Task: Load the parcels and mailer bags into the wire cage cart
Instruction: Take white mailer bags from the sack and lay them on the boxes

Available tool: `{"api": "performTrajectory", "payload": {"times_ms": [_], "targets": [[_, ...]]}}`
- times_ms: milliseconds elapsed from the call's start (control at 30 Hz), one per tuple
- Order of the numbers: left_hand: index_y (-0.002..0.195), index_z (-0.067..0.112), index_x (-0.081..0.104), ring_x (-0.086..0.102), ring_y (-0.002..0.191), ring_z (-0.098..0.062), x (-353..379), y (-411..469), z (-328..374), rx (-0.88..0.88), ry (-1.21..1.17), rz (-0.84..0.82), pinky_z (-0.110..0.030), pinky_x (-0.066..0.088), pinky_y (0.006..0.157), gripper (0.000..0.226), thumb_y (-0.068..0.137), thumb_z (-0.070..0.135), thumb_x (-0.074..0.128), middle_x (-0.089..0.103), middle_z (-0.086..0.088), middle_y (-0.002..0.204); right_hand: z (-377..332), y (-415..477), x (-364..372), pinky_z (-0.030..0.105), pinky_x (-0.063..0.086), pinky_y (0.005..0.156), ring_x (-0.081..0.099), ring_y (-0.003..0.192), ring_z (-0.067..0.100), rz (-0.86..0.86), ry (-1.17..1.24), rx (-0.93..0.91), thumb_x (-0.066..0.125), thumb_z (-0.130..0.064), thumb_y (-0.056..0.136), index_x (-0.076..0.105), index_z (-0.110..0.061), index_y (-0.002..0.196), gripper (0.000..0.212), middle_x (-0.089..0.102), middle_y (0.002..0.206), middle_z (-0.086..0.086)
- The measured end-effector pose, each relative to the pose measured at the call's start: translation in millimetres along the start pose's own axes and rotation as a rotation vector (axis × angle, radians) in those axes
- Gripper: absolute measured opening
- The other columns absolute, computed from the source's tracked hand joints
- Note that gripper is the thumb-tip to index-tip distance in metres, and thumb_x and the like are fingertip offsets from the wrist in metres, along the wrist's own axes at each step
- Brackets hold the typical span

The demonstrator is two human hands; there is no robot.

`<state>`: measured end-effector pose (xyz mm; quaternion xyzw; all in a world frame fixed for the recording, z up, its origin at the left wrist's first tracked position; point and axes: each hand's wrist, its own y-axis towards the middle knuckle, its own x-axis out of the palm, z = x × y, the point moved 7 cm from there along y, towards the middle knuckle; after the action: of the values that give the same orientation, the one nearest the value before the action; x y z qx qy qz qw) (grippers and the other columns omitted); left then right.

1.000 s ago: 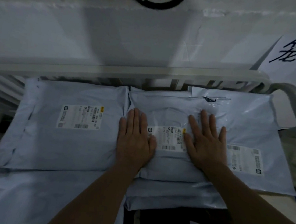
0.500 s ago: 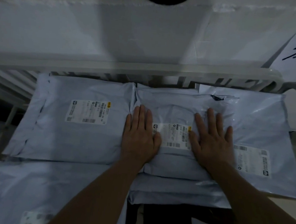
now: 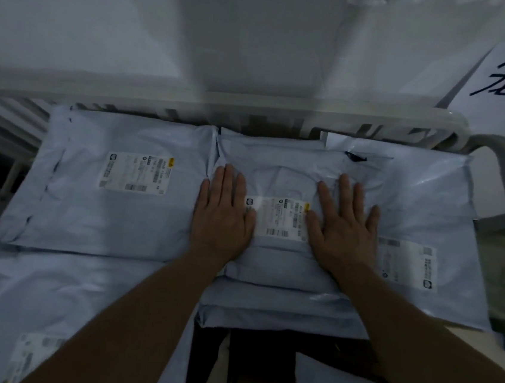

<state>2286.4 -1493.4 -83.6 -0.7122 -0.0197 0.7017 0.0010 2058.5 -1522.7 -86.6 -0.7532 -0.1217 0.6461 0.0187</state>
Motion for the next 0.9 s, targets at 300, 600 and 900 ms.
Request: {"api": "performTrajectory", "payload": {"times_ms": [300,600,900], "targets": [[0.155,0.012,0.027,0.006,0.152,-0.036,-42.7,-84.3,2.6,-0.121,-0.078,-0.229,-0.053,0.013,0.119,0.066,0.1,0.046,0.035,-0.004,-0.019,0.165,-14.6,-44.3,-43.1,0.066,-0.012,0.116,-0.017,0.153,0.025,-0.183,-0.19,0.046,-0.002,-0.063,0.098,-0.008,-0.035,0.158,0.066,-0.019,0.166,0.001],[0.159,0.01,-0.003,-0.01,0.153,-0.029,-92.3,-211.0,29.6,-0.088,-0.094,-0.339,-0.05,0.0,0.123,0.07,0.106,0.048,0.024,-0.017,-0.015,0.164,-25.9,-183.5,-69.8,0.066,-0.005,0.116,-0.009,0.154,0.025,-0.268,-0.31,-0.295,-0.009,-0.063,0.087,0.004,-0.037,0.159,0.078,-0.007,0.168,-0.001],[0.159,0.009,0.002,-0.002,0.154,-0.027,-117.1,-297.2,88.2,0.08,-0.188,-0.385,-0.052,0.008,0.122,0.069,0.105,0.044,0.029,-0.004,-0.013,0.166,-7.3,-318.0,-87.8,0.071,0.034,0.105,0.037,0.145,0.032,-0.276,-0.366,-0.298,0.027,-0.05,0.091,0.049,-0.029,0.147,0.064,0.038,0.158,0.008]]}}
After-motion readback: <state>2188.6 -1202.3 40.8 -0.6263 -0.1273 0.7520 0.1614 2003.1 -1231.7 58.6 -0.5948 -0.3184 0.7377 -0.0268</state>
